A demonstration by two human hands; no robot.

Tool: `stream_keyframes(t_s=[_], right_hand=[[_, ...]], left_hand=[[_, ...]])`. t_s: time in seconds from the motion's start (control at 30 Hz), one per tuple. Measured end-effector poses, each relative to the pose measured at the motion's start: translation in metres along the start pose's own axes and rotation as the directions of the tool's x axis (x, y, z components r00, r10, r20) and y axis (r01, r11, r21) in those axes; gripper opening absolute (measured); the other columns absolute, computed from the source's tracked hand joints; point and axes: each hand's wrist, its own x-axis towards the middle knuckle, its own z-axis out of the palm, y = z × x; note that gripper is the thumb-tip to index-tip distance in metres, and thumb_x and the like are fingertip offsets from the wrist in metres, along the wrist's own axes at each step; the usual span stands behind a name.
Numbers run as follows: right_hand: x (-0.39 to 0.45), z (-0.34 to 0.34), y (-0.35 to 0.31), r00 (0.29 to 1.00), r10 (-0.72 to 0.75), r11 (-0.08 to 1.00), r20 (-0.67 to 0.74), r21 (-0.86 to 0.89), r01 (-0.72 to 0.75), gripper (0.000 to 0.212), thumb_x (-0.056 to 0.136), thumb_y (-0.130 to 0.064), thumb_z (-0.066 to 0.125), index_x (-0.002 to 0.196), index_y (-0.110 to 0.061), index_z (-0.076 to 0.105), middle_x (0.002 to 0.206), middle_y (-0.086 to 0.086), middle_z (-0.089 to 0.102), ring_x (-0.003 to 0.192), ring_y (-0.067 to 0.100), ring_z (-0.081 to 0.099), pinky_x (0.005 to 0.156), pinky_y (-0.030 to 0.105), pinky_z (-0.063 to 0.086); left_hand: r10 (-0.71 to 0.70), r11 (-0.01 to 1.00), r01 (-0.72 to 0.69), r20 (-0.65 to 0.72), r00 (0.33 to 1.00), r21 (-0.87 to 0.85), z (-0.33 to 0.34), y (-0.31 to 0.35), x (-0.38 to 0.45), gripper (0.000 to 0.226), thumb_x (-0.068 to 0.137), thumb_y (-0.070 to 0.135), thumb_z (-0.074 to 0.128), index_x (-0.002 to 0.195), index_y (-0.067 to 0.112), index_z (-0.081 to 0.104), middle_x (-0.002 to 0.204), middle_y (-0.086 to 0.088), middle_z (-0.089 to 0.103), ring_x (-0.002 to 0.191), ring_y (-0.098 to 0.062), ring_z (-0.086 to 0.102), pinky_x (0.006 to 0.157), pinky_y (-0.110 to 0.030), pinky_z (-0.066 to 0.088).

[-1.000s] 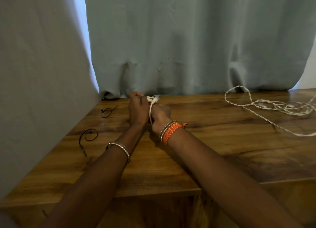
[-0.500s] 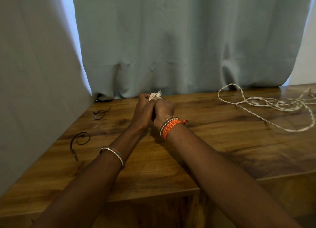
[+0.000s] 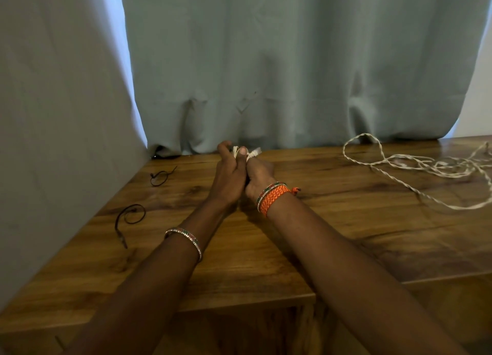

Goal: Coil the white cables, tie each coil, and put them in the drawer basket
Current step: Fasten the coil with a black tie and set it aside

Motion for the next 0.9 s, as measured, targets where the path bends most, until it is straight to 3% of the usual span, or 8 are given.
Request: stream_keyframes(t_s=[0.1,0.2,0.33,0.47,0.67,0.77,0.9], right_hand=[[0.003,0.003,0.001,1.000,-0.027,0.999,-0.016,0.016,0.027,0.005,0.087,-0.003,0.064,0.087,0.002,0.065,0.074,0.010,0.066,0.064,0.021,0.065,0.060,0.031,0.059],[0.003,0.003,-0.003,1.000,-0.022,0.997,0.013,0.080,0.021,0.010,0.087,0.001,0.062,0.077,-0.001,0.063,0.070,0.010,0.065,0.060,0.020,0.064,0.060,0.032,0.059],[0.005,0.004,-0.011,0.996,-0.001,0.984,0.093,0.177,-0.016,0.010,0.085,0.002,0.061,0.076,-0.002,0.064,0.070,0.012,0.064,0.055,0.021,0.064,0.049,0.029,0.056],[0.002,0.004,-0.012,0.993,0.002,0.981,0.122,0.192,-0.026,0.005,0.088,-0.003,0.060,0.087,-0.002,0.064,0.076,0.013,0.063,0.063,0.023,0.063,0.043,0.025,0.052],[0.005,0.003,-0.006,0.994,0.003,0.978,0.106,0.206,-0.025,0.007,0.090,-0.006,0.058,0.088,-0.004,0.064,0.077,0.011,0.064,0.063,0.021,0.063,0.048,0.026,0.053],[0.007,0.002,-0.002,0.999,0.015,0.986,0.031,0.168,-0.020,0.007,0.089,-0.004,0.058,0.083,-0.003,0.062,0.072,0.009,0.061,0.062,0.020,0.062,0.051,0.028,0.051],[0.000,0.002,-0.002,0.984,0.133,0.990,0.115,0.033,-0.137,0.011,0.090,-0.010,0.056,0.082,-0.009,0.063,0.079,0.008,0.064,0.074,0.022,0.063,0.053,0.027,0.049]], left_hand=[[-0.076,0.995,0.066,-0.132,0.988,-0.081,0.007,0.005,-0.001,0.022,0.100,0.037,0.031,0.100,0.016,0.037,0.087,0.002,0.055,0.082,-0.016,0.055,0.079,-0.040,0.049],[-0.068,0.997,0.056,-0.219,0.973,-0.061,0.009,0.008,-0.002,0.017,0.101,0.029,0.032,0.097,0.013,0.037,0.086,-0.001,0.054,0.081,-0.018,0.054,0.073,-0.036,0.046],[0.110,0.994,-0.109,-0.171,0.979,0.014,0.008,0.011,-0.003,0.013,0.101,0.021,0.034,0.099,0.010,0.039,0.081,0.003,0.056,0.071,-0.011,0.054,0.061,-0.029,0.044],[0.208,0.976,-0.197,-0.132,0.969,0.091,0.005,0.008,-0.001,0.012,0.097,0.016,0.042,0.097,0.005,0.048,0.085,-0.006,0.062,0.076,-0.017,0.059,0.062,-0.031,0.047],[0.222,0.964,-0.186,-0.192,0.956,0.192,0.004,0.004,-0.002,0.012,0.095,0.016,0.052,0.096,0.007,0.058,0.081,0.002,0.063,0.069,-0.002,0.056,0.054,-0.004,0.035],[0.213,0.955,-0.175,-0.144,0.966,0.240,0.004,0.002,-0.002,0.014,0.095,0.020,0.051,0.090,0.009,0.056,0.075,0.002,0.060,0.064,-0.002,0.053,0.050,-0.005,0.032],[0.237,0.899,-0.184,-0.089,0.967,0.398,-0.005,-0.001,-0.001,0.016,0.099,0.024,0.042,0.088,0.013,0.044,0.074,0.001,0.053,0.062,-0.003,0.047,0.047,-0.013,0.032]])
